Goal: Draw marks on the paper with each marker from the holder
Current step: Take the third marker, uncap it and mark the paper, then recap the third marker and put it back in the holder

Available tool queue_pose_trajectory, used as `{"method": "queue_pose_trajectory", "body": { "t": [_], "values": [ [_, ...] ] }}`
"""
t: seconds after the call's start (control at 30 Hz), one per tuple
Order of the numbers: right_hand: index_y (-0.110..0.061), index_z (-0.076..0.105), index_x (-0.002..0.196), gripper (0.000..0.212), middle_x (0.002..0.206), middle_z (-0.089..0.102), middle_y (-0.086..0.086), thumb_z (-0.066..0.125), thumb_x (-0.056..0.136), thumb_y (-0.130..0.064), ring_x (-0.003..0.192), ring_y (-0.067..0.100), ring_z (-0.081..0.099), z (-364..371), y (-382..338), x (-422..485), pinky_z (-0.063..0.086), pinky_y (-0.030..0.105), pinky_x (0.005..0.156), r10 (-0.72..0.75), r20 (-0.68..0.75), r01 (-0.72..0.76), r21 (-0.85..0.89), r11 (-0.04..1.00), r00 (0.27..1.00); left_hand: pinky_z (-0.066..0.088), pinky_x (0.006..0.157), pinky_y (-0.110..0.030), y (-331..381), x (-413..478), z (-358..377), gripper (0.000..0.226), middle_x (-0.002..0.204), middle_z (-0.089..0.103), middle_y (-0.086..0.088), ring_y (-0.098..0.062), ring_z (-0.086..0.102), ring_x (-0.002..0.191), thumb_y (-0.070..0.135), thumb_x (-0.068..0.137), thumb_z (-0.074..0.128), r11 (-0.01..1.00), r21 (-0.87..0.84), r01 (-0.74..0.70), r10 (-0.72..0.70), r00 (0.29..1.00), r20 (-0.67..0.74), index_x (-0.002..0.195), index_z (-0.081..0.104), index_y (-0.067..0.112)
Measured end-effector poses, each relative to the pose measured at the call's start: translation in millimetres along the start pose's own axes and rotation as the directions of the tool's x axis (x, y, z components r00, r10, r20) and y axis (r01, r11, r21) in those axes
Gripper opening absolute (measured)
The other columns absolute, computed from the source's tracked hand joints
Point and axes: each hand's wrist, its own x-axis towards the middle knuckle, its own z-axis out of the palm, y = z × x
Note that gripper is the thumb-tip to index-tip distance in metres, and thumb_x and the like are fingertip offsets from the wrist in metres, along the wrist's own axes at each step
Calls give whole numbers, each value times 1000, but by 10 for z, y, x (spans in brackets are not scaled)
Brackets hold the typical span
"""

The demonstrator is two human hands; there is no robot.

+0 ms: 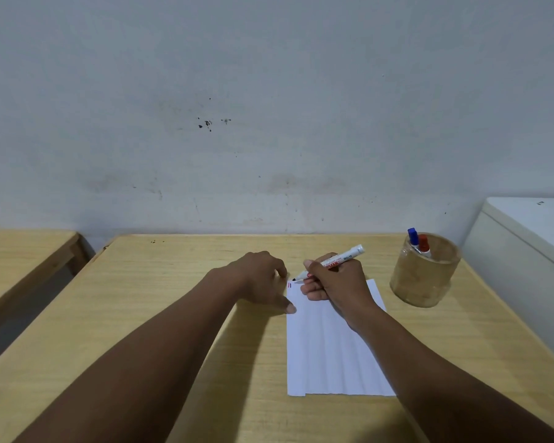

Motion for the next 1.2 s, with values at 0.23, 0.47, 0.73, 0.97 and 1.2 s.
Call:
{"method": "queue_pose_trajectory", "body": {
  "t": [0.23,0.47,0.73,0.97,1.2],
  "values": [
    [-2,69,84,20,77,77,22,80,87,-18,68,31,78,27,56,-13,63,39,66,-69,-12,67,-126,990,998,50,98,-41,-74,26,71,87,119,55,5,-18,52,113,68,56,83,997,-73,-16,11,998,-66,131,58,32],
    [-3,69,82,19,73,78,17,80,87,-18,68,29,78,34,46,-27,62,33,63,-75,-6,73,-194,978,997,48,99,-40,-109,30,110,86,120,53,6,-16,47,115,66,56,84,993,-118,-16,6,997,-83,130,57,34],
    [1,68,86,20,71,73,15,76,90,-17,64,31,74,17,-36,-46,61,39,64,15,-45,-16,-5,1000,999,49,99,-38,-98,40,93,86,118,55,7,-15,51,111,67,55,84,992,-122,-6,-3,997,-73,129,58,33],
    [-10,62,71,38,61,62,8,70,94,-39,41,13,52,-20,-288,-43,33,20,40,185,-161,-145,233,962,969,47,83,-23,-249,-14,35,39,109,72,8,-11,62,95,39,75,84,962,-270,-33,-4,991,-134,112,74,30],
    [-10,62,76,33,63,66,9,69,94,-36,41,10,53,-128,-833,-63,32,17,34,199,-39,-168,395,903,979,52,74,-21,-275,-23,101,4,76,76,12,-1,67,74,24,80,79,916,-383,-117,-20,941,-337,81,83,23]
  ]
}}
